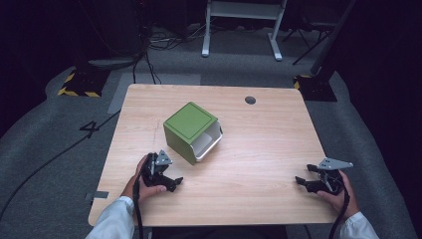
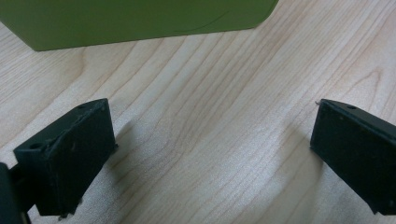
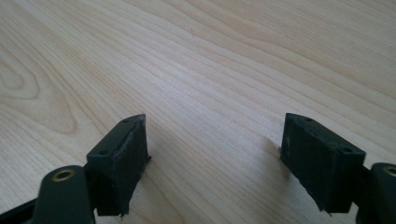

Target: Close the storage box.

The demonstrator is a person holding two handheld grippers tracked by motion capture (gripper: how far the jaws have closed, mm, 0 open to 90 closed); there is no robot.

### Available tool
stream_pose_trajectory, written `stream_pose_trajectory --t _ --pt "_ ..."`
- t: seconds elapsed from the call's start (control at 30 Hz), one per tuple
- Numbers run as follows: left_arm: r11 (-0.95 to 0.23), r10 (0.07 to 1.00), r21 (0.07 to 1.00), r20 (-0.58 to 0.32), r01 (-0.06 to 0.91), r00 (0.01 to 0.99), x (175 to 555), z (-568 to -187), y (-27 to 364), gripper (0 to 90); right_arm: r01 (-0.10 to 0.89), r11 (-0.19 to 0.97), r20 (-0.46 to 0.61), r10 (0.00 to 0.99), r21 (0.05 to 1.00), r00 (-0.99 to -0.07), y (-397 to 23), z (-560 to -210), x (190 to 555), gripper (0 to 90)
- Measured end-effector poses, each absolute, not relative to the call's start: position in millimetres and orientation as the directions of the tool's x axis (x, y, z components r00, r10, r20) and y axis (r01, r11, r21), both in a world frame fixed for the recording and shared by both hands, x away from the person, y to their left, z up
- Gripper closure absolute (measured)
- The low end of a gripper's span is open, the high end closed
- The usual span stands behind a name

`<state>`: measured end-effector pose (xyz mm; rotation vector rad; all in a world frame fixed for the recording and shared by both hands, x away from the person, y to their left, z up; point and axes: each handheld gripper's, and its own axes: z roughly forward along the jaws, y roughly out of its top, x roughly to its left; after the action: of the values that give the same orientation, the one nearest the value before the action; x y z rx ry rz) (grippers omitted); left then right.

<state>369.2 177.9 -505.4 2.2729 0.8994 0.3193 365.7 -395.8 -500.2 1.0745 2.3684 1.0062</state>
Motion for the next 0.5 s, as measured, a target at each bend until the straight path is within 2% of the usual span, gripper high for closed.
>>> stream_pose_trajectory --t 0.07,0.5 --pt "-0.543 0.679 0.662 -0.015 0.517 0.734 369.2 -505.4 177.9 0.0 0.512 0.425 -0.006 0.774 0.746 -0.633 -398.1 -503.4 363.4 22.4" --pt "-0.543 0.680 0.661 -0.016 0.518 0.733 369.2 -505.5 177.9 0.0 0.519 0.417 -0.009 0.786 0.746 -0.618 -397.4 -503.6 361.6 21.4"
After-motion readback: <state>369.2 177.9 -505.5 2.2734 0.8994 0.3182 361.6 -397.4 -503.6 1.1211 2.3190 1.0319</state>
